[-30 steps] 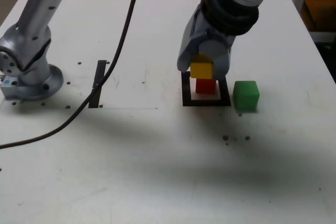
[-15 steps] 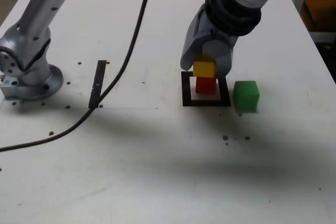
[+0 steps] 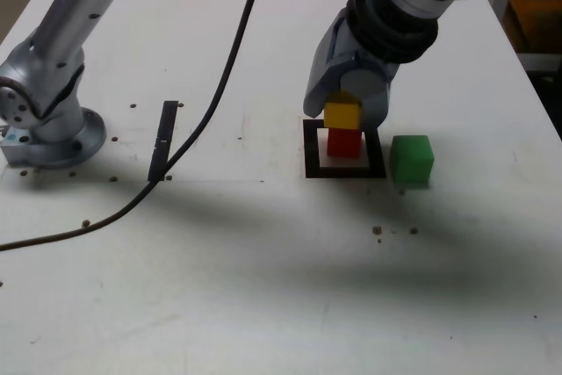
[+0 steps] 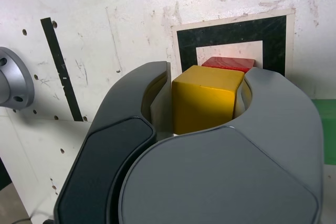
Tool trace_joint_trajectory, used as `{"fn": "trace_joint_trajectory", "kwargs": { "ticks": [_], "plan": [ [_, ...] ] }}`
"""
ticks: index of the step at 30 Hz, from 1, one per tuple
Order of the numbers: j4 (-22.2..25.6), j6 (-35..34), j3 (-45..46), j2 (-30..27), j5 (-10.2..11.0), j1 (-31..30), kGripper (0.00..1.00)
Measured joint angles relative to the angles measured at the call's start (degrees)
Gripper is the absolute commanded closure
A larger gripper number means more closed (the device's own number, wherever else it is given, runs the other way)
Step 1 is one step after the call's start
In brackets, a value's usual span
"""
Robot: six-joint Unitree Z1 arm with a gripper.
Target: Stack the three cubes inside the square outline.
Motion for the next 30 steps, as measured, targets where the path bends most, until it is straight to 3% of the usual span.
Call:
{"fn": "trace_joint_trajectory", "kwargs": {
  "ticks": [4, 11, 21, 30],
  "plan": [
    [0.0, 0.0, -0.12, 0.0, 0.0, 0.0, 0.61],
    [-0.22, 0.0, -0.47, 0.0, 0.05, 0.0, 0.43],
    [-0.2, -0.19, -0.31, 0.06, 0.18, 0.0, 0.03],
    [0.05, -1.94, 1.98, -3.8, 0.55, -0.48, 0.0]
  ]
}}
